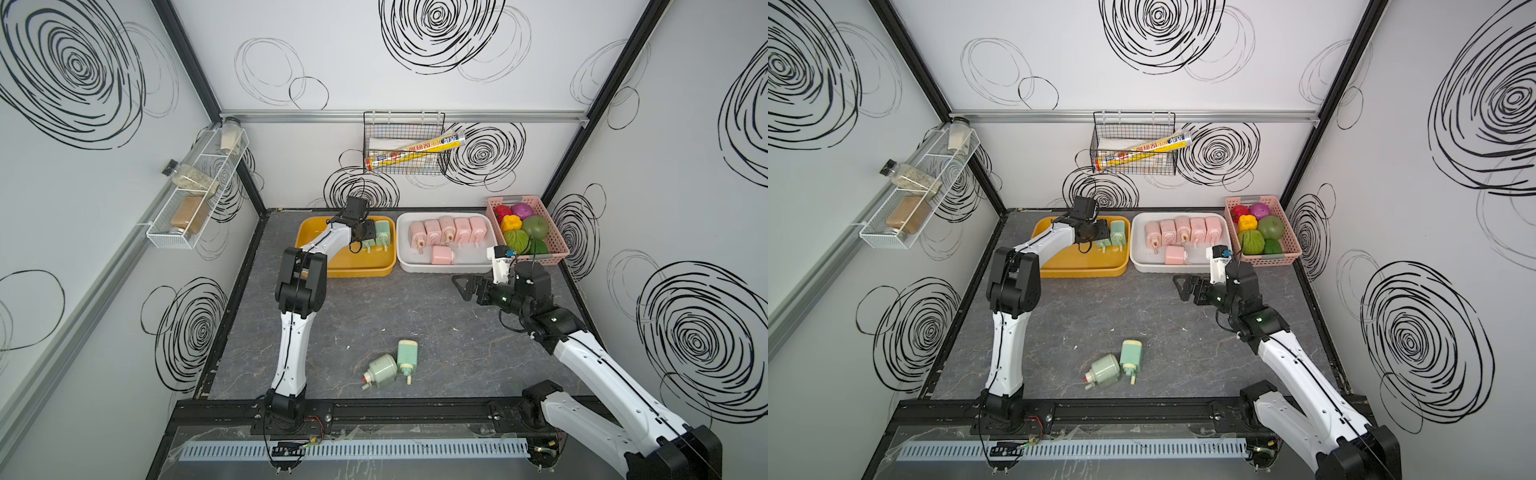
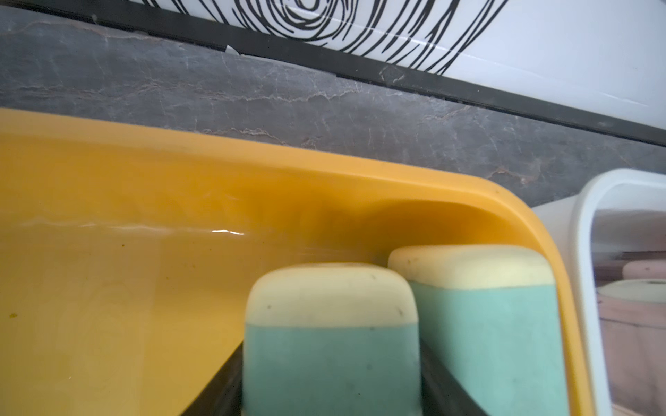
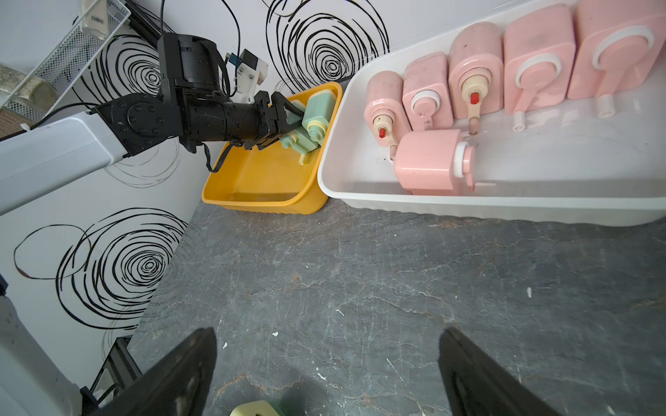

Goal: Place the pencil sharpeners by color into the storage box
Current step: Place the pencil sharpener in the storage box.

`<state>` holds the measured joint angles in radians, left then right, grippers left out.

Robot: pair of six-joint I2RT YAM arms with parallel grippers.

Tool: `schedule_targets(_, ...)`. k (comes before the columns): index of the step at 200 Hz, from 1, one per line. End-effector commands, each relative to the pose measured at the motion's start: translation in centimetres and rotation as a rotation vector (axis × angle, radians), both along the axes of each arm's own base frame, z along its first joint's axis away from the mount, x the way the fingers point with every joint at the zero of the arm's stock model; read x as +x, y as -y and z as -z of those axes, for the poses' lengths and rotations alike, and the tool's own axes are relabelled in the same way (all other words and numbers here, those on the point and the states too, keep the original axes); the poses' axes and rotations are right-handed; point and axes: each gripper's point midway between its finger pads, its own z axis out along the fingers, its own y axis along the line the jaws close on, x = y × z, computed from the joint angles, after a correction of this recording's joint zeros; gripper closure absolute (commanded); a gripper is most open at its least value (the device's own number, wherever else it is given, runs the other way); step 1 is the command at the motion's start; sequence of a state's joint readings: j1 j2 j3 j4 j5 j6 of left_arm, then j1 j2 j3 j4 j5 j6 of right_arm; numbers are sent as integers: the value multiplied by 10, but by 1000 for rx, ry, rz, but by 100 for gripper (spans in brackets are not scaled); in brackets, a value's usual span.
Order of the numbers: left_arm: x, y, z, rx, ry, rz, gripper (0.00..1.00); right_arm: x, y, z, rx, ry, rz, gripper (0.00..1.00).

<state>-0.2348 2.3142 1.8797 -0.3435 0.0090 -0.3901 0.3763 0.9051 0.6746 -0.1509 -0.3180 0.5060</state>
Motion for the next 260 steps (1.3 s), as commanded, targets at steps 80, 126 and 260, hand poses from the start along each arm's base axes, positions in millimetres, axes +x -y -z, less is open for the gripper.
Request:
schedule_targets(80,6,5,2,16,16,25,47,-5,-1,7,-9,-11,-11,0)
schedule_targets(126,8,7,-4,9,28,37,40,-4,0,9,-10,-16,-8,0)
schedule_targets(260,7,-4,-38,-58,70,28,23,-5,0,6,0,-17,-6,0)
